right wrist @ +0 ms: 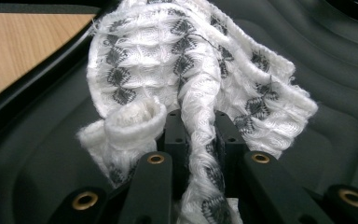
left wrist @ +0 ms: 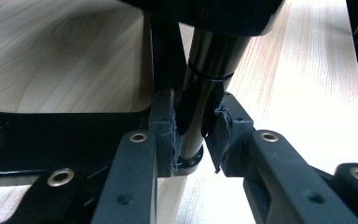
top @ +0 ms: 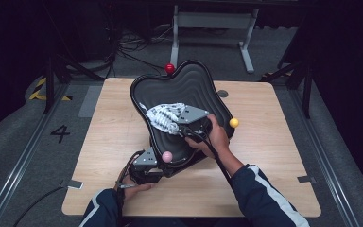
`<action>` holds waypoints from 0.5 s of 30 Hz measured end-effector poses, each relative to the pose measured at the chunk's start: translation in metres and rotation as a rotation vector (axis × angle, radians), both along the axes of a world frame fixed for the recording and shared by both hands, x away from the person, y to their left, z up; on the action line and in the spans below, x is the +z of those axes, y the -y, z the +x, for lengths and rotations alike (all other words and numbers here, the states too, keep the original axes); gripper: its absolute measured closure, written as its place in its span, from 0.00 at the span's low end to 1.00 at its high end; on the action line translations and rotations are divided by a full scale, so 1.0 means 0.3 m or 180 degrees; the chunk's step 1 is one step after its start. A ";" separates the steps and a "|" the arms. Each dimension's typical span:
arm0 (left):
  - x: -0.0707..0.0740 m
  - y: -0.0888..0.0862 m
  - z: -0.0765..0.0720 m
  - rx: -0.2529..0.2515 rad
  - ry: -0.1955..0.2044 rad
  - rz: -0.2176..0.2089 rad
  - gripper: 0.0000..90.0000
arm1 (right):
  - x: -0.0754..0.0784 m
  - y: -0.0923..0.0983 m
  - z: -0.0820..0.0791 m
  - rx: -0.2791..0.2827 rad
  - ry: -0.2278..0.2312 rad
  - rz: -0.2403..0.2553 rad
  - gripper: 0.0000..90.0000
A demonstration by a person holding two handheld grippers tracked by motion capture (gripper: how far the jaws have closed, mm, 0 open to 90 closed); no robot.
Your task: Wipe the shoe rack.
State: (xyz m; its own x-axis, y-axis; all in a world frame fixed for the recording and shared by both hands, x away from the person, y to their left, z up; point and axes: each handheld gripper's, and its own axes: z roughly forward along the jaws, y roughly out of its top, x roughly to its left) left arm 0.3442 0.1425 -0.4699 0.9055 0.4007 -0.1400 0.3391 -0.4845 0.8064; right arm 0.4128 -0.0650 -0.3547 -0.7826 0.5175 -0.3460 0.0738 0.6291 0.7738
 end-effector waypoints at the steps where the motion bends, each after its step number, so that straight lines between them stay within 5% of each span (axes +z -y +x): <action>1: 0.000 0.000 0.000 0.0001 -0.0001 -0.0001 0.80 | 0.001 0.004 0.004 -0.0008 -0.0013 0.0011 0.88; 15: -0.001 0.001 0.001 -0.0006 -0.0003 0.0010 0.80 | 0.013 0.120 0.084 -0.0449 -0.0023 0.0016 0.88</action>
State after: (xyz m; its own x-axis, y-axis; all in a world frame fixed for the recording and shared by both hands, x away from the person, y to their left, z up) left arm 0.3444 0.1422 -0.4702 0.9061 0.3994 -0.1395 0.3388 -0.4876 0.8047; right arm 0.4380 -0.1008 -0.3508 -0.7044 0.6243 -0.3377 0.1669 0.6081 0.7761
